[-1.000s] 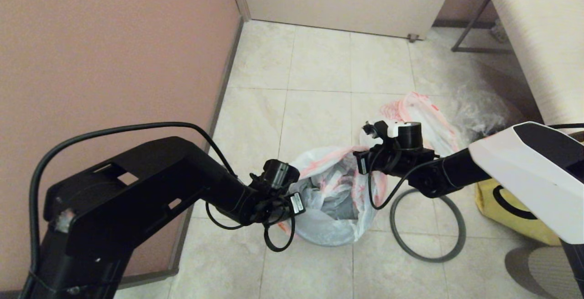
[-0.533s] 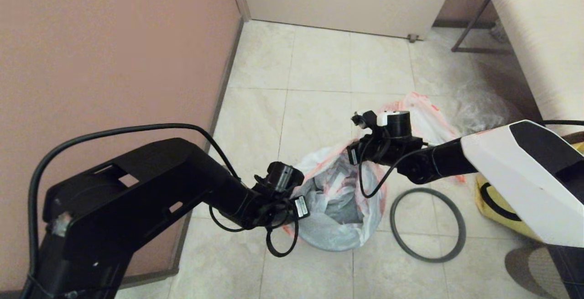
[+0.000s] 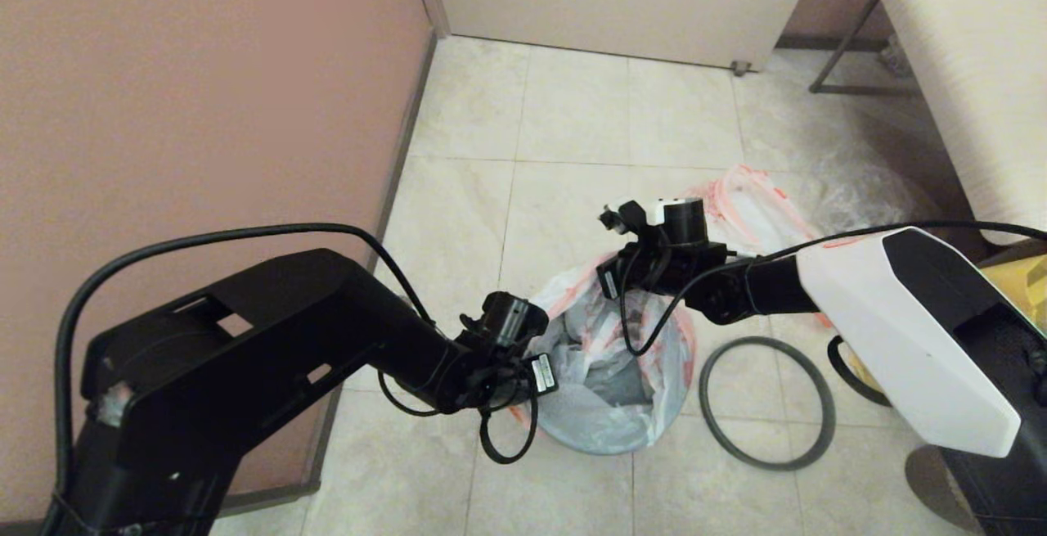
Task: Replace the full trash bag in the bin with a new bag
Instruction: Put the new garbage bag on the trash can
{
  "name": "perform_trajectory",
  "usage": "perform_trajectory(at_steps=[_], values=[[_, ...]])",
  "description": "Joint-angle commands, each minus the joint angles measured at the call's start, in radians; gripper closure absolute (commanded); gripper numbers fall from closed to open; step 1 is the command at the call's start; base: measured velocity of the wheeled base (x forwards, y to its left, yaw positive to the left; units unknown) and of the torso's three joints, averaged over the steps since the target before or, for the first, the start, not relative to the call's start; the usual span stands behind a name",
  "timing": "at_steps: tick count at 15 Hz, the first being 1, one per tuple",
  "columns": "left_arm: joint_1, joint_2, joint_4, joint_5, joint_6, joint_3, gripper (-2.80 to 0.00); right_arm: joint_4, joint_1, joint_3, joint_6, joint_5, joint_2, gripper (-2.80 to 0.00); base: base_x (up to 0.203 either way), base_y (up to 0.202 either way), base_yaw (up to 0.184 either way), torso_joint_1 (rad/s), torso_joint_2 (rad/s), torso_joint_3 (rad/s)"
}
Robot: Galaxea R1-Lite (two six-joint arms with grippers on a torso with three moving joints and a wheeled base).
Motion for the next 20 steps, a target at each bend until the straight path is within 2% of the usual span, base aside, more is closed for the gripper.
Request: perform_trajectory(at_steps=[1, 5, 10, 14, 16, 20], values=[[-0.005, 0.004, -0.002, 0.001, -0.003, 0.000, 0.00, 0.003, 0.008, -0.018, -0.001, 0.002, 0.005, 0.00, 0.000, 0.000, 0.000, 0.000, 0.00, 0.000], [-0.025, -0.003, -0.012, 0.002, -0.003, 0.014, 0.00, 0.039, 0.012, -0.032, -0.014, 0.002, 0.002, 0.00, 0.000, 0.000, 0.000, 0.000, 0.00, 0.000], [-0.029, -0.016, -0.133, 0.003, 0.041, 0.077, 0.00, 0.113, 0.001, -0.101, -0.054, 0.003, 0.029, 0.00, 0.000, 0.000, 0.000, 0.000, 0.00, 0.000], [-0.013, -0.008, -0.138, 0.008, 0.040, 0.072, 0.00, 0.132, 0.007, -0.099, -0.053, 0.004, 0.011, 0.00, 0.000, 0.000, 0.000, 0.000, 0.00, 0.000], [-0.008, -0.010, -0.140, 0.019, 0.040, 0.075, 0.00, 0.169, 0.006, -0.099, -0.052, 0.032, 0.005, 0.00, 0.000, 0.000, 0.000, 0.000, 0.00, 0.000], [0.021, -0.004, -0.142, 0.032, 0.037, 0.062, 0.00, 0.166, 0.025, 0.012, -0.007, 0.033, -0.129, 0.00, 0.000, 0.000, 0.000, 0.000, 0.00, 0.000]])
